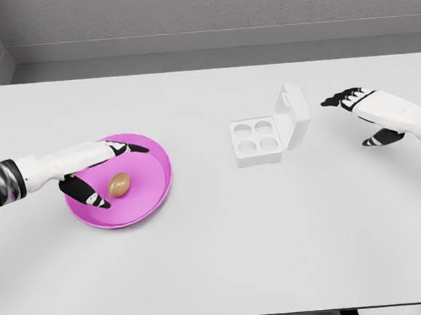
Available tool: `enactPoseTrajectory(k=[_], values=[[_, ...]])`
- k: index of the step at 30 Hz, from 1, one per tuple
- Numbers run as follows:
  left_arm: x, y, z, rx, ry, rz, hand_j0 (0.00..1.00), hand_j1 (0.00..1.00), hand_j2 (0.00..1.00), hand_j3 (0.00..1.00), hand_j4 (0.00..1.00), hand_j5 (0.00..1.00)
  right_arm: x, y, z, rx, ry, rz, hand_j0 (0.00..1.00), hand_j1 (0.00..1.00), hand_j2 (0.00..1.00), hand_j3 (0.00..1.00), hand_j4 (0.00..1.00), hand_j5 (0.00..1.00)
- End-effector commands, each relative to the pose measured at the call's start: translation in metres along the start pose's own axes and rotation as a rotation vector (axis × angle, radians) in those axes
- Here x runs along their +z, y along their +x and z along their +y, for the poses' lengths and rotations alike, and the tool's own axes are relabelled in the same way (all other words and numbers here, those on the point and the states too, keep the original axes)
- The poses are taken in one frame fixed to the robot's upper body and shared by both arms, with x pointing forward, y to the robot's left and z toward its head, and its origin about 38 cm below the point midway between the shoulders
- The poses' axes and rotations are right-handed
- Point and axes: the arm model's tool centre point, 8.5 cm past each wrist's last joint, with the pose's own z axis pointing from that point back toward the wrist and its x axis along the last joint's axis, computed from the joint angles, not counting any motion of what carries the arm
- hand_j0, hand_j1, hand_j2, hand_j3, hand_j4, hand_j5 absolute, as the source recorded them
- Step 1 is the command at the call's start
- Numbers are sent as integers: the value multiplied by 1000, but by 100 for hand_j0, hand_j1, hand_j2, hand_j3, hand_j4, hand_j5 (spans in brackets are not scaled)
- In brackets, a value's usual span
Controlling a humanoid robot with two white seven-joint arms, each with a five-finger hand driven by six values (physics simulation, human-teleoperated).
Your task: Pack egg into the box and close the box lid
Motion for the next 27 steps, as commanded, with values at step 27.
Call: enactPoseTrajectory(k=[27], values=[[-33,-11,-29,-154,-55,137,88,88,88,88,88,88,0,2,-2,-1,-2,-5,100,100,100,100,100,100]])
